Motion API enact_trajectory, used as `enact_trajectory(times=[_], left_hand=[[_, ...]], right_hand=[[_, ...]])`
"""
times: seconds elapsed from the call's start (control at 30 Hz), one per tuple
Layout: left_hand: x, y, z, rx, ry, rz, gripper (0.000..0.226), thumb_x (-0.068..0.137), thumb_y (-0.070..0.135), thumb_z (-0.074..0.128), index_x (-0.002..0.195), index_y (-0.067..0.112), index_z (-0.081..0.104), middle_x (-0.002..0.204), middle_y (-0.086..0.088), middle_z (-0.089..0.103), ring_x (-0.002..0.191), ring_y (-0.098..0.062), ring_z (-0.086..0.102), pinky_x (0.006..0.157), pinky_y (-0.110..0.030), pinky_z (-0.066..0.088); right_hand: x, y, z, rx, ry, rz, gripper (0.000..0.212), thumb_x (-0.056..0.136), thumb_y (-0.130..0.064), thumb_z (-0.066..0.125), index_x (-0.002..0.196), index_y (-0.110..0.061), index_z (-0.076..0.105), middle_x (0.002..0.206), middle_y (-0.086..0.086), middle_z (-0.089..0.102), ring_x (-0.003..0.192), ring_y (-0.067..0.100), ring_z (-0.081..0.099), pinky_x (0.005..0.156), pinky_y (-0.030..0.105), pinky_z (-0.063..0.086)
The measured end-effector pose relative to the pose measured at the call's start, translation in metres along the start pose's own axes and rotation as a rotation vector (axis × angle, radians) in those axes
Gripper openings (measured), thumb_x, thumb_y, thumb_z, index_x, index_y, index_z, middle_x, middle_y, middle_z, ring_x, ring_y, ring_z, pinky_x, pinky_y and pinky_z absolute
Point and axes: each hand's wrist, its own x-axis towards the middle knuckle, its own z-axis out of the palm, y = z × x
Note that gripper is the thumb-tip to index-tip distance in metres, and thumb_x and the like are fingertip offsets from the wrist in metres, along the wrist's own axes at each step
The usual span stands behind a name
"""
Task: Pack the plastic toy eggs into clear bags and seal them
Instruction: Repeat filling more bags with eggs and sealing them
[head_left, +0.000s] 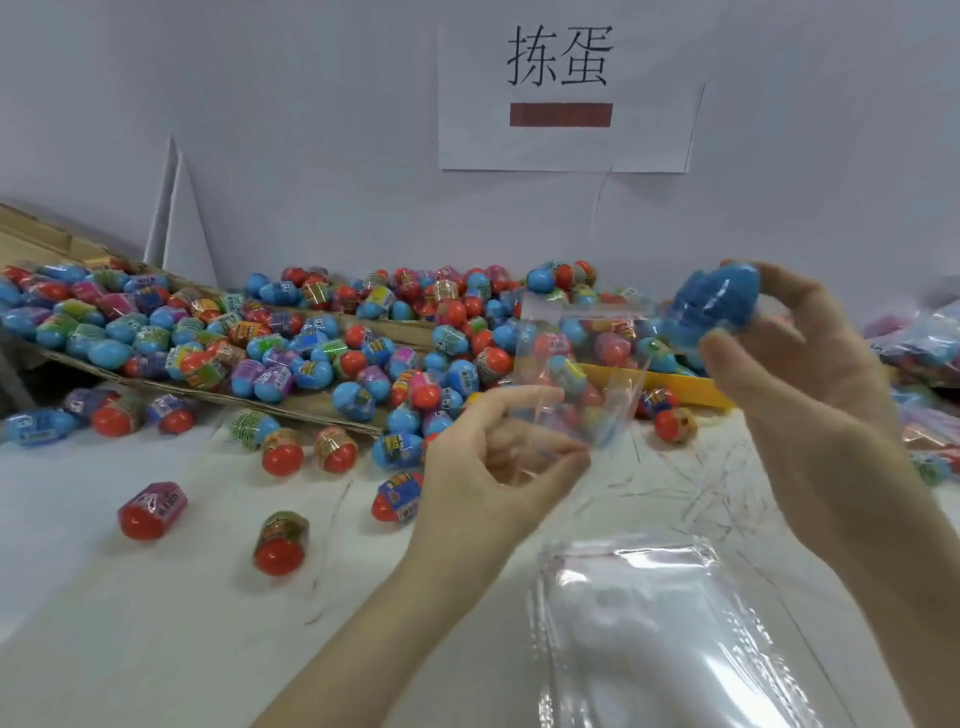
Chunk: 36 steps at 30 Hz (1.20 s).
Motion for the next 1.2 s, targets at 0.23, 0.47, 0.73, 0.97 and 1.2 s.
enact_trajectory(times=[0.23,0.47,0.73,0.97,1.2], left_hand=[[-0.007,-0.003,0.005,0.255,-0.029,0.197,0.040,0.071,0.016,0.070,0.097,0.040,0.053,0.074,0.013,0.071,0.072,0.002,0.066,0.069,-0.005,0.046],[-0.007,-0.004,0.005,0.307,-0.038,0.203,0.040,0.075,0.024,0.073,0.101,0.042,0.049,0.079,0.011,0.071,0.079,0.001,0.066,0.073,-0.002,0.043],[-0.006,-0.003,0.005,0.242,-0.087,0.095,0.033,0.071,0.041,0.061,0.101,0.045,0.049,0.090,0.020,0.069,0.081,0.002,0.065,0.073,-0.011,0.050],[-0.006,-0.001,0.006,0.299,-0.097,0.131,0.033,0.072,0.048,0.059,0.102,0.046,0.048,0.089,0.024,0.064,0.085,0.004,0.058,0.072,-0.008,0.045],[-0.008,-0.001,0.010,0.276,-0.080,0.130,0.036,0.070,0.047,0.057,0.105,0.039,0.051,0.096,0.019,0.063,0.091,0.002,0.058,0.069,-0.006,0.046]], right_hand=[[-0.008,-0.001,0.015,-0.652,0.110,-0.147,0.043,0.062,-0.037,0.079,0.089,-0.040,0.045,0.087,-0.029,0.056,0.093,-0.002,0.057,0.091,0.026,0.041],[-0.008,0.001,0.019,-0.842,0.071,-0.246,0.041,0.067,-0.045,0.068,0.101,-0.022,0.063,0.089,-0.028,0.047,0.090,0.021,0.050,0.080,0.054,0.043],[-0.009,0.004,0.015,-0.830,-0.095,-0.248,0.040,0.066,-0.028,0.068,0.105,-0.024,0.061,0.090,-0.015,0.058,0.081,0.011,0.050,0.080,0.043,0.044],[-0.010,0.001,0.020,-0.726,-0.157,-0.081,0.037,0.056,-0.060,0.056,0.084,-0.036,0.061,0.077,-0.021,0.060,0.082,0.016,0.056,0.081,0.050,0.043],[-0.009,0.004,0.019,-0.747,-0.199,-0.089,0.031,0.068,-0.053,0.052,0.096,-0.043,0.060,0.078,-0.020,0.062,0.082,0.011,0.050,0.079,0.051,0.039]])
